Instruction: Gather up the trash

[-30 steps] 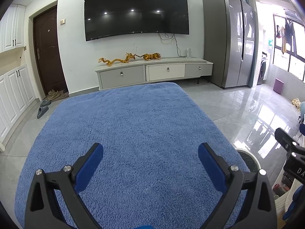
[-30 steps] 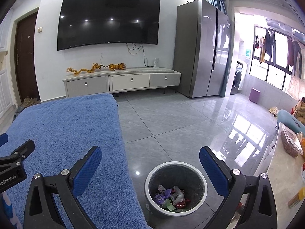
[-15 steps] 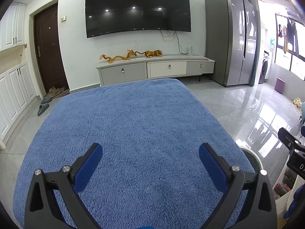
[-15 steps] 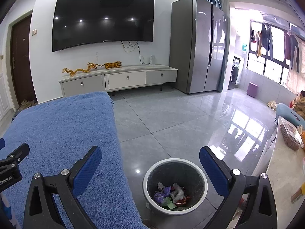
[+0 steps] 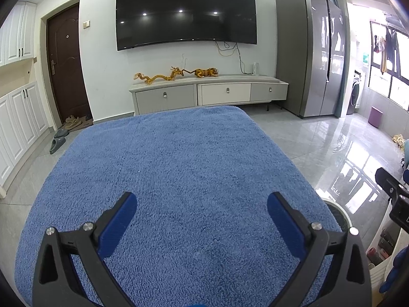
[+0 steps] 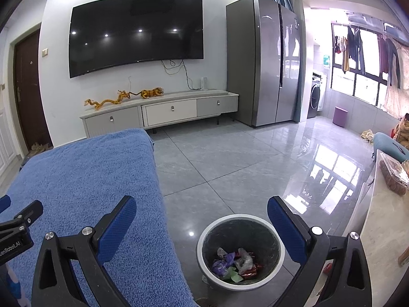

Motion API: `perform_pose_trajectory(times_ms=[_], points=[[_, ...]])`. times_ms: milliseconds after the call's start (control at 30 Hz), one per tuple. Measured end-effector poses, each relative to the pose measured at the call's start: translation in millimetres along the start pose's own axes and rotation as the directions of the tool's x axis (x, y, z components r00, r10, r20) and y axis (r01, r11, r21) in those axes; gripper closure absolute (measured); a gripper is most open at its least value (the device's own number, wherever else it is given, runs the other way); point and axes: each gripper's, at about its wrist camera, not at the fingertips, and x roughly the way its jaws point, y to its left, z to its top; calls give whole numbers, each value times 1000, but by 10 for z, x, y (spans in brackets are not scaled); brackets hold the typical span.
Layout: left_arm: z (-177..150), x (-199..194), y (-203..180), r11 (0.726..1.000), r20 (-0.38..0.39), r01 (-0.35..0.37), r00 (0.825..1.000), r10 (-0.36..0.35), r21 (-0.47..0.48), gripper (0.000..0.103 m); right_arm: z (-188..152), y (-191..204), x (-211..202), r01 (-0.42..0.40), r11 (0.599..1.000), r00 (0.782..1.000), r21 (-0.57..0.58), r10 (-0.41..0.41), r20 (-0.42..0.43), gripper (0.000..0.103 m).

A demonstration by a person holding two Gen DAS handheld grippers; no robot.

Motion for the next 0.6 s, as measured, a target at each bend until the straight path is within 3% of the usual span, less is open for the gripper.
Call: perform_pose_trajectory(times_ms=[600], points=[[-24, -109, 43, 1000, 31, 2, 1000, -1, -12, 0, 30, 24, -111, -29, 1000, 999, 3, 29, 45, 0]])
